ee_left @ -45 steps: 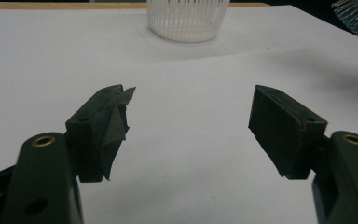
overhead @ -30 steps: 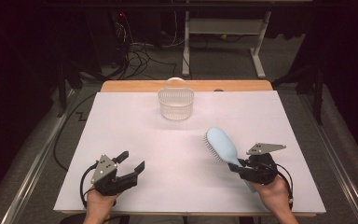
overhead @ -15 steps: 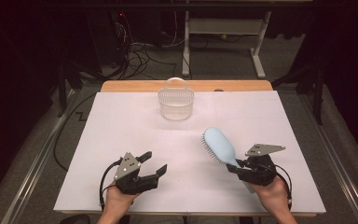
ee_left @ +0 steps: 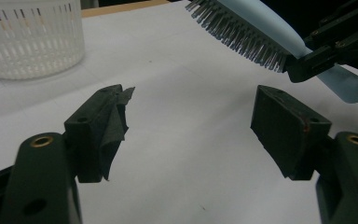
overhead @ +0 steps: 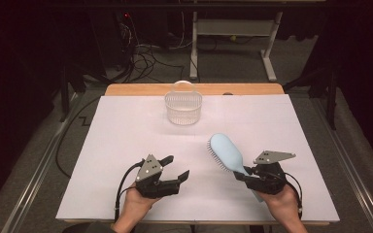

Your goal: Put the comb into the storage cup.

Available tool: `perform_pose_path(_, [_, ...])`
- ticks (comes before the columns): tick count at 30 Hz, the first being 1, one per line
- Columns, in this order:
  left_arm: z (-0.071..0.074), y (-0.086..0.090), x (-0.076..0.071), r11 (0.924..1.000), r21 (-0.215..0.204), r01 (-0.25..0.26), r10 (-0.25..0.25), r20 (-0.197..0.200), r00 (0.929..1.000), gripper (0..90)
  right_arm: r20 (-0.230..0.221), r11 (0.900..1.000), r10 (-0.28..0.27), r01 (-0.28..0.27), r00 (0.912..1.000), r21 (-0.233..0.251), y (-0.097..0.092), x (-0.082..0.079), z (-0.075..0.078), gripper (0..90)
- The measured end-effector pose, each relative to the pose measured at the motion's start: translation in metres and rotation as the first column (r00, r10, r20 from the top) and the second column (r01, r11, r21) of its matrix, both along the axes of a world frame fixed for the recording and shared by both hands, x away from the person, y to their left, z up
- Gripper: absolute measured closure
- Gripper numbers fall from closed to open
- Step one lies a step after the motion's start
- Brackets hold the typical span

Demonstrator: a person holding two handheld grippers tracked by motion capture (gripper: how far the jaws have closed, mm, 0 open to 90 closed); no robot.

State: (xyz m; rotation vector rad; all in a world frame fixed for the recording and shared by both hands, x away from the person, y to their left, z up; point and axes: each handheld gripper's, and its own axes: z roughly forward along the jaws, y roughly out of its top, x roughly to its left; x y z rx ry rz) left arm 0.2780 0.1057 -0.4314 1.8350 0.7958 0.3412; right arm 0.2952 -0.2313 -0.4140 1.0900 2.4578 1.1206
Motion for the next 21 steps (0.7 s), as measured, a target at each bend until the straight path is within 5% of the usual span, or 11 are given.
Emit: perform_pose_path(21, [0.005,-0.049,0.023,0.9966,0.004,0.083,-0.082,-0.061,0.9947,22.2,0.011,0.9998,0.016,-0.016,0.9998,0.013,0.003,-0.002,0.001,70.0])
